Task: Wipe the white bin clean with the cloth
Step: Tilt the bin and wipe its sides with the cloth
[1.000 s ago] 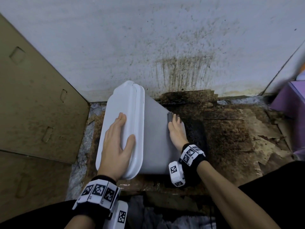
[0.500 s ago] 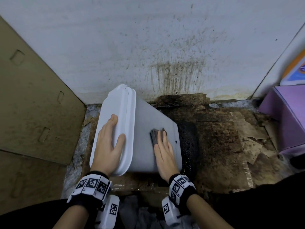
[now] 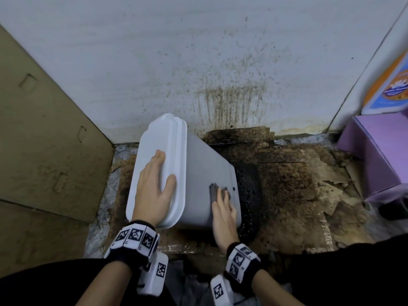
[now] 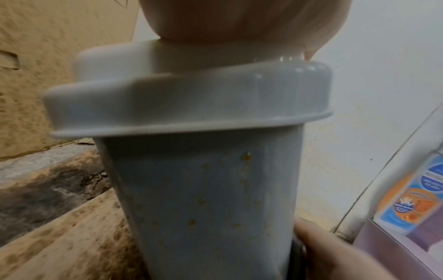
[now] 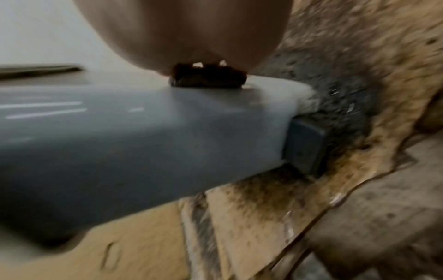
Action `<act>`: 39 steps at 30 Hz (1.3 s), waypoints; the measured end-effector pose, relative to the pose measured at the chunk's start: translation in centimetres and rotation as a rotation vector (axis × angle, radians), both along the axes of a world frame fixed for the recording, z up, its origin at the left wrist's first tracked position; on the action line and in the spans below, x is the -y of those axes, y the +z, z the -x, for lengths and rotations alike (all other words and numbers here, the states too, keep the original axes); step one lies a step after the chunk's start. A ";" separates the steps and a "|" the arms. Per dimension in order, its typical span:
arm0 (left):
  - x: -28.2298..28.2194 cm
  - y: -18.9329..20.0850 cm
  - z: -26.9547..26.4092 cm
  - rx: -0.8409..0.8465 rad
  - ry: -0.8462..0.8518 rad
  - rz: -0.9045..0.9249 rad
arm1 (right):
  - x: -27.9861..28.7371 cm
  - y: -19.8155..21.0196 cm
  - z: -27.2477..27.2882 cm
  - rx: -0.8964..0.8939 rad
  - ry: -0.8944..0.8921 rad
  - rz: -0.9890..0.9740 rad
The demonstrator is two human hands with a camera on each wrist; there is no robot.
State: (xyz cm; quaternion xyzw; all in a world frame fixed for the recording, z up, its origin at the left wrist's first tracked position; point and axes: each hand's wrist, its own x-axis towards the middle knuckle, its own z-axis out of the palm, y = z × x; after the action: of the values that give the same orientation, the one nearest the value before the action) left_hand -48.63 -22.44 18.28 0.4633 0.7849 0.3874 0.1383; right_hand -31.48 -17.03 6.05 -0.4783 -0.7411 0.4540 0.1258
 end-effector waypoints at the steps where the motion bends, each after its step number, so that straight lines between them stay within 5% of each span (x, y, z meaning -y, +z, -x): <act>1: -0.1 0.0 -0.1 -0.009 -0.004 0.000 | 1.1 1.5 0.6 -0.101 -0.042 -0.005; 4: -0.2 0.0 -0.3 -0.023 -0.005 0.005 | 4.1 5.5 1.8 -0.283 -0.080 -0.050; 7: -0.1 0.0 -0.2 -0.007 0.004 0.001 | 5.1 6.4 1.5 -0.275 -0.027 -0.209; 12: 0.1 0.0 -0.2 0.010 0.011 -0.005 | 3.4 2.1 -0.3 -0.214 0.037 -0.308; 20: -0.3 0.1 -0.6 0.006 0.012 -0.021 | -1.1 -5.8 -3.3 0.127 -0.132 -0.012; 28: -0.2 0.1 -0.3 -0.001 0.022 -0.009 | -0.4 -2.8 -1.4 0.030 -0.343 0.279; 33: -0.2 0.0 -0.4 -0.012 0.023 -0.007 | 3.4 1.9 1.6 -0.113 -0.478 0.220; 39: -0.2 -0.3 -0.3 -0.024 0.026 0.001 | 7.1 6.1 3.5 -0.293 -0.339 0.026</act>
State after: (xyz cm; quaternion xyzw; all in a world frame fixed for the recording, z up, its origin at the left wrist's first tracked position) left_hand -48.37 -22.19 18.03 0.4576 0.7926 0.3834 0.1242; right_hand -34.98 -24.09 12.14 -0.5263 -0.6181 0.5006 0.3004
